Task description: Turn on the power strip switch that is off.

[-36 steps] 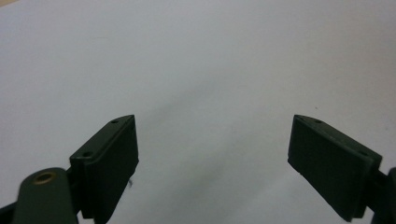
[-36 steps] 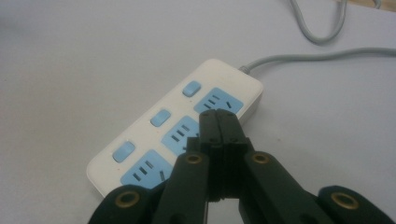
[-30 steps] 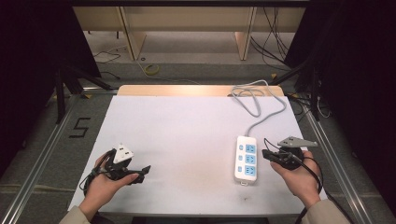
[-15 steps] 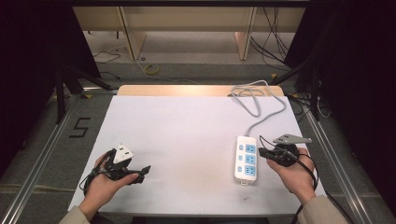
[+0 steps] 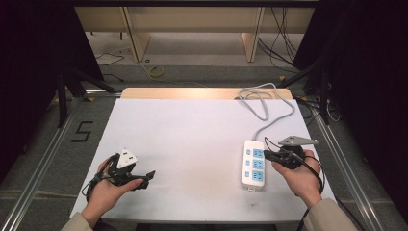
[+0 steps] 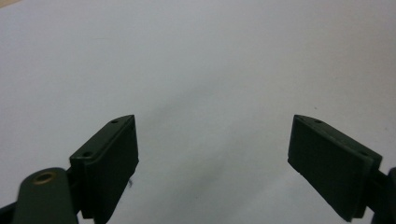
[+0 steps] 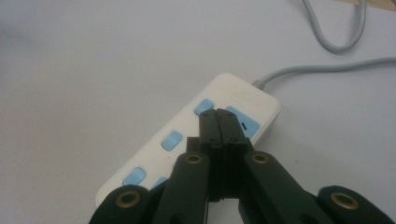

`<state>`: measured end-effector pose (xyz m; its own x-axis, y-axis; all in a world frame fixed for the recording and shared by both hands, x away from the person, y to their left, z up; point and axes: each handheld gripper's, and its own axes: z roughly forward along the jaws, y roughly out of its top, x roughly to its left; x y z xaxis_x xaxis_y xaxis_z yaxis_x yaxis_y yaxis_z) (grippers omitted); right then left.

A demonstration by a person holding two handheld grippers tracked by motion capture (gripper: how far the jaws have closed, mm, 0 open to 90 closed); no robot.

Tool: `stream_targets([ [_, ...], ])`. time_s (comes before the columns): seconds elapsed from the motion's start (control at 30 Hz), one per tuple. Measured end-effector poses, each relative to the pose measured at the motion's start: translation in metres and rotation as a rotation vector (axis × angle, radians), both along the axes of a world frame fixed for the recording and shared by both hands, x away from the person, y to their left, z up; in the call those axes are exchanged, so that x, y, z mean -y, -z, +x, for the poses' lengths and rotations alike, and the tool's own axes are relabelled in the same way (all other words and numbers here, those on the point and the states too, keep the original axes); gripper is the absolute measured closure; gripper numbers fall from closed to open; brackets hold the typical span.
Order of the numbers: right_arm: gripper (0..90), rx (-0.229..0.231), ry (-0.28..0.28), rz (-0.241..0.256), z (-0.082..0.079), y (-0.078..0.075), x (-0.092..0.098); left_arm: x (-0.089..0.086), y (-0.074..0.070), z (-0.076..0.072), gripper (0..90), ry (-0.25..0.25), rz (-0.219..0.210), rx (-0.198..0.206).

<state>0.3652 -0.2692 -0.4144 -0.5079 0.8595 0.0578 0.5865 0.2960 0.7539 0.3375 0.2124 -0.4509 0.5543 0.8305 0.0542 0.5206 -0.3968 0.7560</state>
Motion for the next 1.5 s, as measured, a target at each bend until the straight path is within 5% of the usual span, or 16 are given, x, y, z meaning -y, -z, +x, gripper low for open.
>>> stream_targets([
  [1.5,90.0,-0.028,-0.009,-0.017,0.019,-0.005,-0.014,0.002,0.000,0.000,15.8,0.005,-0.005,-0.008],
])
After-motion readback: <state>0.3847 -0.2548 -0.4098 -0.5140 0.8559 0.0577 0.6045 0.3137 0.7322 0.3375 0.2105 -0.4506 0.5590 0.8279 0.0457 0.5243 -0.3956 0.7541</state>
